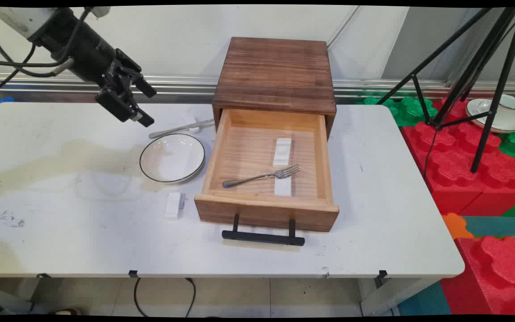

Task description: Pick up the knife from the left of the white plate

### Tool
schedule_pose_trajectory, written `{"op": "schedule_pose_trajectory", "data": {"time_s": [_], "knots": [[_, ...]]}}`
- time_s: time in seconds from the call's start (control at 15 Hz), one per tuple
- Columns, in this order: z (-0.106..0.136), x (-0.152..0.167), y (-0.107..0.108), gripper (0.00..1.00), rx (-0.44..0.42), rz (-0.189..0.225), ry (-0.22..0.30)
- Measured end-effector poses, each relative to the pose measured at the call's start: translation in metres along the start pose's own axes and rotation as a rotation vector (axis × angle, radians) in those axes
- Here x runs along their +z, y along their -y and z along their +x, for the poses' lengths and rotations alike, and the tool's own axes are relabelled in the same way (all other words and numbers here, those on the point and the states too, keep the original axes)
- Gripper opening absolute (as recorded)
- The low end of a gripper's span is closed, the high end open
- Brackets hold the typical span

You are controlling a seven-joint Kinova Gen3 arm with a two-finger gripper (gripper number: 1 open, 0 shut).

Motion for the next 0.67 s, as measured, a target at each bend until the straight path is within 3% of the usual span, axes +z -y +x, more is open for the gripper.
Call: {"op": "schedule_pose_trajectory", "data": {"time_s": [0.67], "knots": [[-0.024,0.035,0.061,1.0,-0.035,0.088,0.09]]}}
